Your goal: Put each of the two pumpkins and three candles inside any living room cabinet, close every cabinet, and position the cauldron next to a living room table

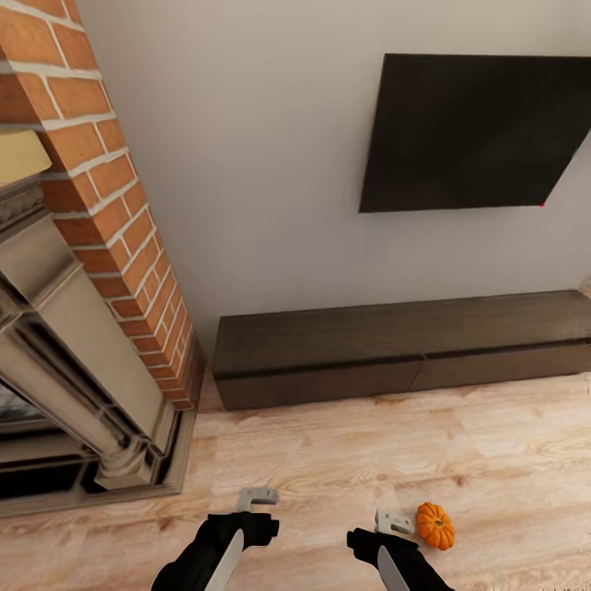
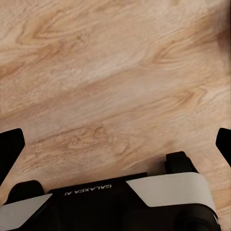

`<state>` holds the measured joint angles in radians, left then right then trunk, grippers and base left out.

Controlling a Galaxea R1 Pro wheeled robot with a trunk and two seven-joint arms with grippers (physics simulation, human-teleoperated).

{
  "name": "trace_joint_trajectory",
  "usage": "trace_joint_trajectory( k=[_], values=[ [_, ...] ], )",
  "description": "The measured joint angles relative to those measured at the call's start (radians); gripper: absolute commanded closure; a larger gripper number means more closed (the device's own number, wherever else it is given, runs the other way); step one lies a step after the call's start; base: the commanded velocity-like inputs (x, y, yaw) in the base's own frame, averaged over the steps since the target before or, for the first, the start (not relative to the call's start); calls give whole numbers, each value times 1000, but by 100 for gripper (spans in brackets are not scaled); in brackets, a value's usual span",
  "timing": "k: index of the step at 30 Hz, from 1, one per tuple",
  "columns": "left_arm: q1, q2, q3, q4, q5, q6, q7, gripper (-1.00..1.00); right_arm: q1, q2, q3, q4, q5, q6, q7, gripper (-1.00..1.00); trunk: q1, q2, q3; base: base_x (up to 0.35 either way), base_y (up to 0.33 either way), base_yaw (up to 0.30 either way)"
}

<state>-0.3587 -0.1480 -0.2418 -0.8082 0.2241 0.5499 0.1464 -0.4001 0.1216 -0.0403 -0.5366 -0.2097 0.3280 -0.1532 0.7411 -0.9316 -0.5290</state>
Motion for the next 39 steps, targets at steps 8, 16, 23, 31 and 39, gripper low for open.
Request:
trace_joint_trajectory(
  k=[8,16,23,31,39],
  values=[
    [0,0,0,0,0,0,0,-100,0,0,0,-1,1,-1,0,-100,0,0,8,20,14,-248],
    [0,0,1,0,0,0,0,-100,0,0,0,-1,2,-1,0,-100,0,0,18,1,1,-169],
    [0,0,1,0,0,0,0,-100,0,1,1,-1,4,-1,-1,-100,1,0,30,-120,-18,-18],
    [0,0,1,0,1,0,0,-100,0,1,1,-2,1,-1,0,-100,0,0,43,-42,-29,1],
    [0,0,2,0,2,0,0,-100,0,6,4,-2,12,-3,-8,-100,0,0,56,149,-1,121]
  ],
)
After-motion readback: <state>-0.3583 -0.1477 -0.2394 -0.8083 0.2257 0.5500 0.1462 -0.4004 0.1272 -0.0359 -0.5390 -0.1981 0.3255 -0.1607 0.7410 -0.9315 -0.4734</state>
